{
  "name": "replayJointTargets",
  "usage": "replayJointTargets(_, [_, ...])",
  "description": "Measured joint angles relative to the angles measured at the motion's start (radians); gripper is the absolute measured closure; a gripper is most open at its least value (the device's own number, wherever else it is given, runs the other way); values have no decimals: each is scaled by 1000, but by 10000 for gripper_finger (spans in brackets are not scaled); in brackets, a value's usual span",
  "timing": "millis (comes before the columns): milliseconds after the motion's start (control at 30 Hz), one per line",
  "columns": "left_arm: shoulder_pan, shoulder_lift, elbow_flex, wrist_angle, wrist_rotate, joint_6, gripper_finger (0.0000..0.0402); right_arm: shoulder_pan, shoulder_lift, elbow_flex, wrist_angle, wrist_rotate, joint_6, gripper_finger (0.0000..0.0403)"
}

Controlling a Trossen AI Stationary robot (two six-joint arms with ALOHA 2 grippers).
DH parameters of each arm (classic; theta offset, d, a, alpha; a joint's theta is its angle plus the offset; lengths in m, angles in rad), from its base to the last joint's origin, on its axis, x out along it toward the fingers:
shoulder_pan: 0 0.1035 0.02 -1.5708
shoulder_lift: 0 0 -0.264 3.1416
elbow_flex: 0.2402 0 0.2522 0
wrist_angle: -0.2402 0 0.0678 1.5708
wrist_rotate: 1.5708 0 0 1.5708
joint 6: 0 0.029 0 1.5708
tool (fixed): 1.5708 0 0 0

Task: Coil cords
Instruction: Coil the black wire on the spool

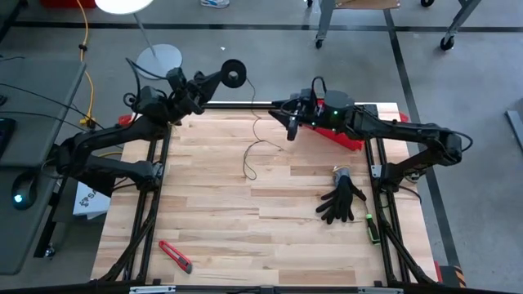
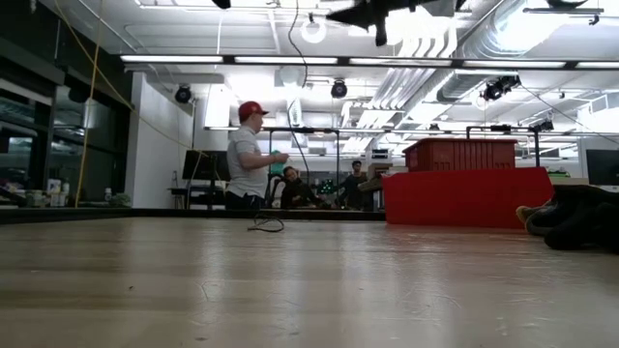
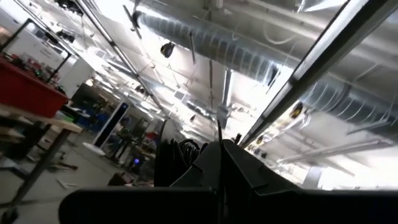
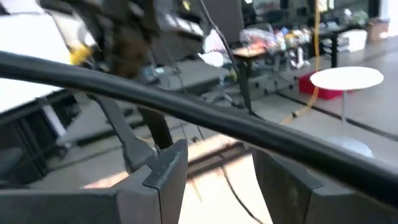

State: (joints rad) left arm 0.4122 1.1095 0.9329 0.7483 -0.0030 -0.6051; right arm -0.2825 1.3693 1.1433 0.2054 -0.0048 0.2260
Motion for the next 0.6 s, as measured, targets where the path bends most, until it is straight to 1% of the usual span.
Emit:
replayJointTargets(167, [-5, 37, 0, 71, 2, -99, 401, -1, 40, 58, 1, -5, 10, 229])
replayJointTargets(267, [-19, 61, 13, 105, 6, -117, 401, 9, 81, 101, -2, -12, 9, 229])
replayJointTargets(367, [-24, 83, 52, 104, 38, -117, 401, 16, 120, 143, 3, -37, 10, 229])
replayJointTargets(433, [-30, 95, 85, 97, 65, -111, 401, 21, 140, 161, -6, -35, 4, 229])
replayJointTargets(467, [-32, 98, 102, 83, 82, -103, 401, 24, 147, 171, -6, -32, -3, 229])
replayJointTargets(600, [-34, 103, 159, 2, 91, -53, 401, 24, 150, 189, -4, -31, -14, 229])
